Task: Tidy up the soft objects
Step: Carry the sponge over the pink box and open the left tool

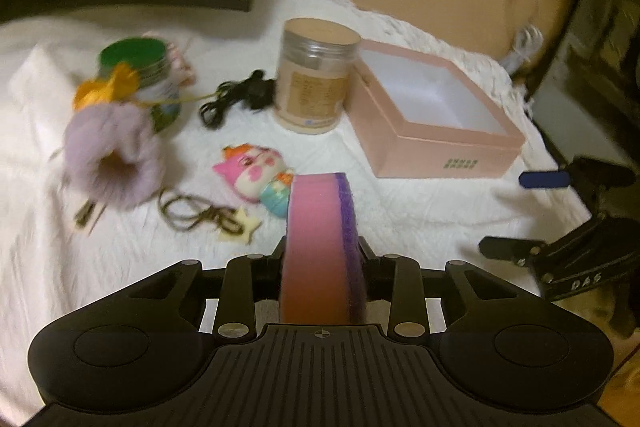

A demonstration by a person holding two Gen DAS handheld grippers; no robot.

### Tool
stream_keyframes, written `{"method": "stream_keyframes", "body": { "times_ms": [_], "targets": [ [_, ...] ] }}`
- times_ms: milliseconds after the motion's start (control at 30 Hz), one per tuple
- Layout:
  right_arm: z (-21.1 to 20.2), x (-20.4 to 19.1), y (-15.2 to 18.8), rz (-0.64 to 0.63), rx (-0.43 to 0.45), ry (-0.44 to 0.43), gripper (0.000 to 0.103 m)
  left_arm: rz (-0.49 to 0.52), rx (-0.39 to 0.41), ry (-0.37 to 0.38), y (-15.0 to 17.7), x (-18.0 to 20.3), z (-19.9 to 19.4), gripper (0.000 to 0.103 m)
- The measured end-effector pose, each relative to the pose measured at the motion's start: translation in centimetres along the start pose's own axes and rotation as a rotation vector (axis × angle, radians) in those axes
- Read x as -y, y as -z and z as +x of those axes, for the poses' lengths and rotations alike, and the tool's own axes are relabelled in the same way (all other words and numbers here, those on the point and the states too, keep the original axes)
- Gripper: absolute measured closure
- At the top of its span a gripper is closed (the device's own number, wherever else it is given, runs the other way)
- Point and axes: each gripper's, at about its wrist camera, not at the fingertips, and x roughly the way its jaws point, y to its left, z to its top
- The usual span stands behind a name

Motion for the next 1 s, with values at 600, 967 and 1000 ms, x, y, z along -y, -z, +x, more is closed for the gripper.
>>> {"method": "stream_keyframes", "body": {
  "times_ms": [600,967,1000],
  "targets": [
    [10.9,-8.6,-11.8,-0.116,-0.056,-0.252,0.055,-0.291,0.146,-0.069,0.6,-6.6,-7.5,0.068],
    [0.5,-3.7,-8.3,-0.032,-0.014,-0.209,0.059,-0.175,0.069,0.153,-1.5,-2.0,-4.7,0.068],
    [-0.6,-2.9,-7.5,-0.022,-0.018,-0.182,0.059,-0.148,0.052,0.179,-1.8,-1.0,-4.1,0.068]
  ]
}}
